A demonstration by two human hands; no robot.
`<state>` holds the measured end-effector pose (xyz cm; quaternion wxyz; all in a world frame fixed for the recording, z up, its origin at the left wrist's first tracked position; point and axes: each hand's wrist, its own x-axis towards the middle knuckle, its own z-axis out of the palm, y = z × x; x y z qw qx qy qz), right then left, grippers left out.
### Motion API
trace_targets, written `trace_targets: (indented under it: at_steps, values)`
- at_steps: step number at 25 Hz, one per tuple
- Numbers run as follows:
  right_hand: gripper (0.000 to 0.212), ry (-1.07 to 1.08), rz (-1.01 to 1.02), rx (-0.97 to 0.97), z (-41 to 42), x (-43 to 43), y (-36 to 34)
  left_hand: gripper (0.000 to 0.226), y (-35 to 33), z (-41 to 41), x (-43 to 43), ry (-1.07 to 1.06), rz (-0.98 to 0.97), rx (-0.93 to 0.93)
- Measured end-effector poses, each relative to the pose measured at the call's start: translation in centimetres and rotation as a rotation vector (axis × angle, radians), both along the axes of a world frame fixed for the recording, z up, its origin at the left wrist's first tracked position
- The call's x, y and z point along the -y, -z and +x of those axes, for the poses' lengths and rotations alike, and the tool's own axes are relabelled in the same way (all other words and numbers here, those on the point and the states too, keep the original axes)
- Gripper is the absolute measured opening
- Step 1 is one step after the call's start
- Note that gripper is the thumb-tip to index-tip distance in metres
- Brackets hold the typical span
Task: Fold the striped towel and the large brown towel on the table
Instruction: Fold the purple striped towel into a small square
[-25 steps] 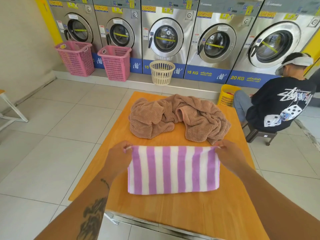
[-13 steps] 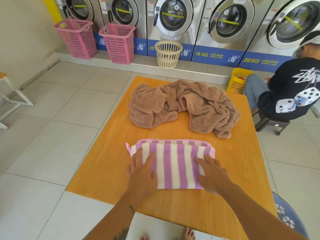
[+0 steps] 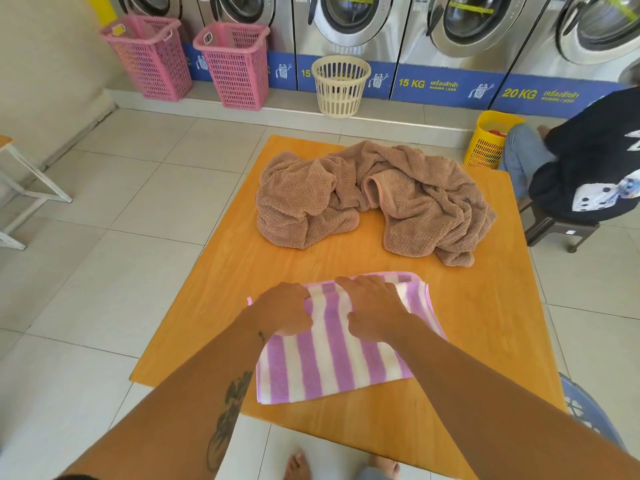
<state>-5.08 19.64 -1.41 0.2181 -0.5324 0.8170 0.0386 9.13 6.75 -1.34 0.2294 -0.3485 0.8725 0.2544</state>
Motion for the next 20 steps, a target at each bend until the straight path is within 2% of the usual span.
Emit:
trace_targets:
  at_steps: [4, 6, 9, 11, 15, 18, 20]
  values:
    - [0.047, -0.022, 0.062, -0.221, -0.3, -1.5, 1.7, 0.041, -1.0, 1.5, 0.2, -0.047, 0.140, -0.016]
    - [0.044, 0.014, 0.047, -0.278, -1.4, -2.3, 1.8, 0.041, -2.1, 2.3, 0.9, -0.119, 0.192, -0.063]
    - [0.046, 0.086, 0.020, -0.340, -3.0, -2.9, 1.5, 0.023, -2.4, 2.7, 1.7, -0.118, -0.042, -0.114]
    - [0.045, 0.097, 0.019, -0.334, -3.7, -3.2, 1.2, 0.018, -1.8, 2.5, 1.3, -0.179, -0.217, -0.193]
    - [0.036, 0.122, -0.041, -0.258, -4.2, -3.3, 0.0, 0.016, 0.2, 1.9, -0.5, -0.277, -0.338, -0.404]
    - [0.032, 0.200, -0.196, -0.281, -5.2, -3.0, -0.6, 0.031, -0.2, 1.2, -0.4, -0.377, -0.539, -0.466]
    - [0.047, 0.257, -0.097, -0.234, -6.3, -3.1, -0.5, 0.040, -1.1, 0.6, -0.5, -0.299, -0.616, -0.488]
